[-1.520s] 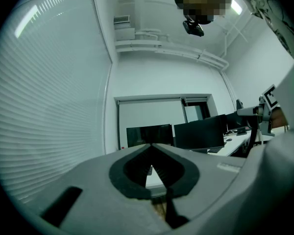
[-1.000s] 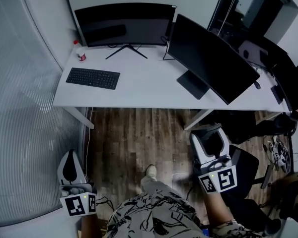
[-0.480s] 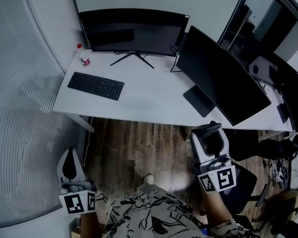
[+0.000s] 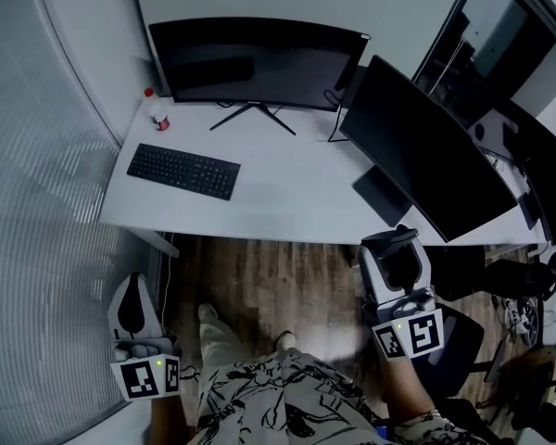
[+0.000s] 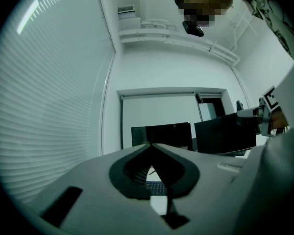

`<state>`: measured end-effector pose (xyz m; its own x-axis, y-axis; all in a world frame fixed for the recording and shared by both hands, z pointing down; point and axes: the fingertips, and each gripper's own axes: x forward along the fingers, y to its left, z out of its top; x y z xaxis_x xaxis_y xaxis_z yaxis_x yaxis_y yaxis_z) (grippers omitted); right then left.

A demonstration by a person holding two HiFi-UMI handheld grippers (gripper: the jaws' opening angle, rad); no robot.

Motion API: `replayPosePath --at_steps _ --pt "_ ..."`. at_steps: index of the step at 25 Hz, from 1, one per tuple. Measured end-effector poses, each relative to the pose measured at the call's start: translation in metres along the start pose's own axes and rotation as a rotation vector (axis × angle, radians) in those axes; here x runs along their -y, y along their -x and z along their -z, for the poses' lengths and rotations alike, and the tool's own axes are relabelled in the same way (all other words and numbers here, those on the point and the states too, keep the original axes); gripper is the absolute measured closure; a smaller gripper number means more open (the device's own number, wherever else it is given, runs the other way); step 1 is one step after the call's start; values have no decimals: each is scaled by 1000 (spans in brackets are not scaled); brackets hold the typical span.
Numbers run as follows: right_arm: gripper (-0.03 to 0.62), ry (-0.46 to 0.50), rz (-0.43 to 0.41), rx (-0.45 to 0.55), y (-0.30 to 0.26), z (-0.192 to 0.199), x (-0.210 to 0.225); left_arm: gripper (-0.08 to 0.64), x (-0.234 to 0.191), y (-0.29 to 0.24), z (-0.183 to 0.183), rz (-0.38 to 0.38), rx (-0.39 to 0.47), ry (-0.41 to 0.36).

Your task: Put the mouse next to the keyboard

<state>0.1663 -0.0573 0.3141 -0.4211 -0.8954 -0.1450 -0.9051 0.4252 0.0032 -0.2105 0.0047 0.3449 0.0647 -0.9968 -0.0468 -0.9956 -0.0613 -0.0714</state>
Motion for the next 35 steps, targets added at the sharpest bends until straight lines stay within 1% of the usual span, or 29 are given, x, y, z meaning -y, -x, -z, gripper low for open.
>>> replayPosePath --at_steps 3,6,13,18,24,29,35 --pt "288 1 45 9 -19 -6 -12 563 -22 -23 -8 44 14 -10" --pt "288 4 77 22 -40 -10 -27 563 -47 -46 -7 70 12 -14" --pt "288 19 121 2 -83 -1 -55 563 -96 -87 5 102 13 10" --pt "288 56 145 12 -115 -3 -77 563 -133 -112 11 115 10 31" --pt "288 45 230 5 -137 8 -99 563 -165 -144 16 197 13 26" --pt "288 37 287 -30 -135 18 -108 563 -168 -170 28 278 -33 5" --pt "288 33 349 -59 -127 34 -79 563 -135 -209 34 348 -30 3"
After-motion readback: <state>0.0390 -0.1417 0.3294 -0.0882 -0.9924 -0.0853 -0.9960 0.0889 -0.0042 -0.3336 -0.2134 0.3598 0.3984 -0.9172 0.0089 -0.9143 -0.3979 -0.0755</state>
